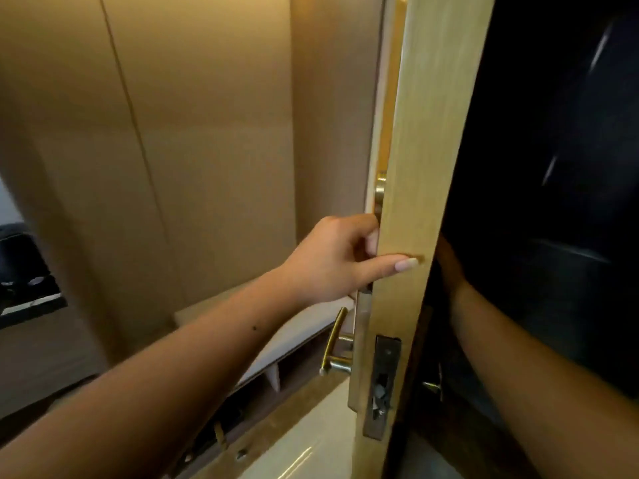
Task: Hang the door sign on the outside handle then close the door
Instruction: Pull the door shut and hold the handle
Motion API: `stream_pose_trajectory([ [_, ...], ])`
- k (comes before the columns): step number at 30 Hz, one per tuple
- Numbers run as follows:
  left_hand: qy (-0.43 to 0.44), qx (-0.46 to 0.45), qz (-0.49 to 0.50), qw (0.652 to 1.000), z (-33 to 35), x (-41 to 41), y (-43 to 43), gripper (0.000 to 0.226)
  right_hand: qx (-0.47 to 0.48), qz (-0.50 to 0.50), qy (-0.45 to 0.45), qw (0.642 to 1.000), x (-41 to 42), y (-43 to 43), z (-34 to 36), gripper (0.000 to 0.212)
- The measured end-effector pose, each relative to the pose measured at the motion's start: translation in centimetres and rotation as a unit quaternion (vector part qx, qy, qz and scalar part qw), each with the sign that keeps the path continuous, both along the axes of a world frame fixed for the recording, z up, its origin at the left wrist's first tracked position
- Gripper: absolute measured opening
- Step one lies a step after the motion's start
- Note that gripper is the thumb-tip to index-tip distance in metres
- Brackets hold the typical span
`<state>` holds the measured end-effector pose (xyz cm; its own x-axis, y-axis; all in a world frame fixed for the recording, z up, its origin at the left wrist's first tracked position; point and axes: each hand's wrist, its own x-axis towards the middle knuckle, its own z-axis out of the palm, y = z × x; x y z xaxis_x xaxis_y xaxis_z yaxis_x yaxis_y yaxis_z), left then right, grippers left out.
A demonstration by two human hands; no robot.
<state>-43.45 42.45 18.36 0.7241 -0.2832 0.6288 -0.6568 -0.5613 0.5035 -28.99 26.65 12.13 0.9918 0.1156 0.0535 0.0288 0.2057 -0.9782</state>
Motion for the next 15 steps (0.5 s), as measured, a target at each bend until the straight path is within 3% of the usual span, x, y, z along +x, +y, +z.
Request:
stream_pose_trajectory([
  [4, -0.026, -0.123, -0.13, 0.984, -2.4, 3.2, -6.1, 0.041, -0.005, -0.041, -0.025, 0.999, -3.5, -7.0, 2.1, 0.029],
  [7, 0.026, -0.103, -0.192, 0.976, -3.8, 5.2, -9.2, 0.043, 0.066, -0.065, -0.051, 0.994, -5.8, -11.2, 3.6, 0.032],
  [11, 0.057, 0.001, -0.188, 0.981, -6.6, 8.9, -12.5, 0.043, 0.122, -0.148, -0.131, 0.973, -7.6, -17.0, 5.4, 0.047],
  [15, 0.138, 0.241, -0.167, 0.946, -10.7, 13.0, -15.5, 0.054, 0.11, -0.213, -0.206, 0.949, -8.5, -21.8, 6.8, 0.049],
])
